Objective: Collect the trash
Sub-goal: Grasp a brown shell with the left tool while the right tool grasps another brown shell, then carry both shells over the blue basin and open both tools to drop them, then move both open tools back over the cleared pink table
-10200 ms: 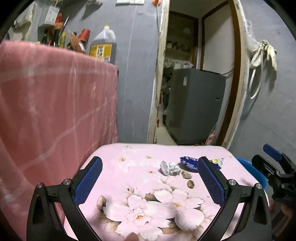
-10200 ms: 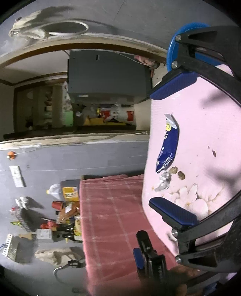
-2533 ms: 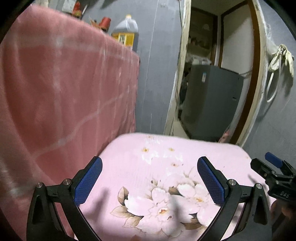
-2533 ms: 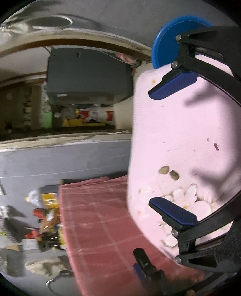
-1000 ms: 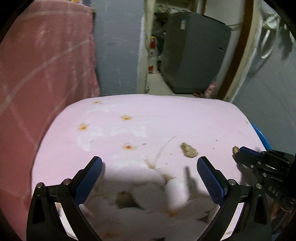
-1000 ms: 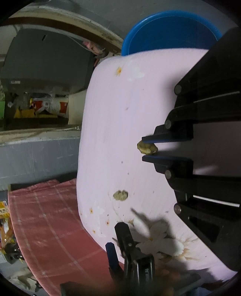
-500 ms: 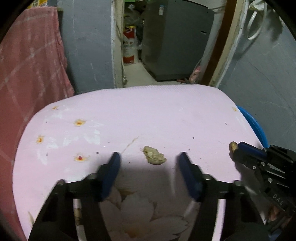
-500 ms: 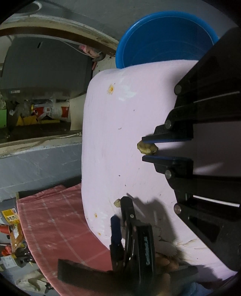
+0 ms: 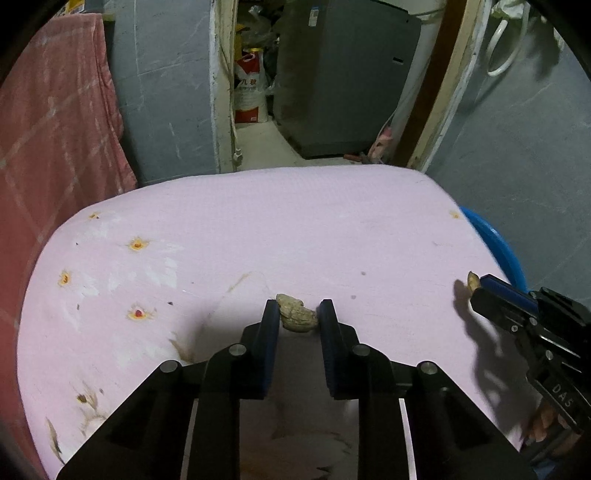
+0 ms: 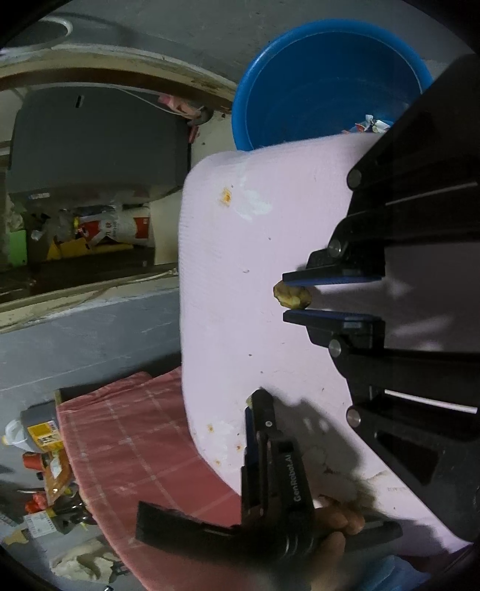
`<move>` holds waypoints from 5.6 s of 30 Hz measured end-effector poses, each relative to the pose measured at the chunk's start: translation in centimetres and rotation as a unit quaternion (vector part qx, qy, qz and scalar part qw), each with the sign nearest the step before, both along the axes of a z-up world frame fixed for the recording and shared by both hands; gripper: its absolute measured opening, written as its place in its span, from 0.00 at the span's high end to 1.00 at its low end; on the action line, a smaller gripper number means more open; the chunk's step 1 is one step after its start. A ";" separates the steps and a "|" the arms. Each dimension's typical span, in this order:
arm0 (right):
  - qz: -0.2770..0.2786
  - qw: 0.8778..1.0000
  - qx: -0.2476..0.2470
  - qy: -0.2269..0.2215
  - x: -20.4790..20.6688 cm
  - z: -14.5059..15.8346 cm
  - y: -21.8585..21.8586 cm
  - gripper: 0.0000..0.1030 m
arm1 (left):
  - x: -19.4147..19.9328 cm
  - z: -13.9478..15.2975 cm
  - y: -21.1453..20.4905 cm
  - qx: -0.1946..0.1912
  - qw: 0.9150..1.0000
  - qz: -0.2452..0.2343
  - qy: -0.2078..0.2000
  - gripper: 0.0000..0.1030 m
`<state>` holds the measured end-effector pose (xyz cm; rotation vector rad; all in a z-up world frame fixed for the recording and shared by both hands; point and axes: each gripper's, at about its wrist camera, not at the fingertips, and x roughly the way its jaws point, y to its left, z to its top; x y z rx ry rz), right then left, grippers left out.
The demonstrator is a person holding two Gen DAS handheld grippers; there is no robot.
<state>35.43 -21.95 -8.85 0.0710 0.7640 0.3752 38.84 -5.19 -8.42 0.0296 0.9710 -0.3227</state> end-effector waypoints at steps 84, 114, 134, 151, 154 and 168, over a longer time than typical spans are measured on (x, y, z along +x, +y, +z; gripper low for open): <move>-0.238 0.959 0.072 -0.136 -4.5 -1.2 -20.2 0.86 | 0.3 0.0 -22.4 -0.068 0.988 -0.133 -0.046 0.83; -0.248 0.949 0.068 -0.182 -8.5 3.8 -18.9 0.22 | -3.0 6.6 -14.8 -0.116 0.985 -0.056 -0.118 0.19; -0.203 0.953 0.039 -0.219 -15.3 9.5 -14.6 0.00 | -12.0 12.1 -7.9 -0.126 0.966 0.001 -0.228 0.03; -0.156 0.956 0.010 -0.249 -21.9 11.3 -9.9 0.00 | -21.5 11.7 -3.5 -0.081 0.951 0.039 -0.295 0.02; -0.152 0.956 0.007 -0.252 -23.1 11.2 -9.3 0.00 | -23.0 11.8 -2.6 -0.082 0.948 0.049 -0.303 0.02; -0.131 0.956 0.003 -0.262 -27.7 10.7 -7.1 0.00 | -28.4 10.6 -0.7 -0.064 0.943 0.070 -0.319 0.02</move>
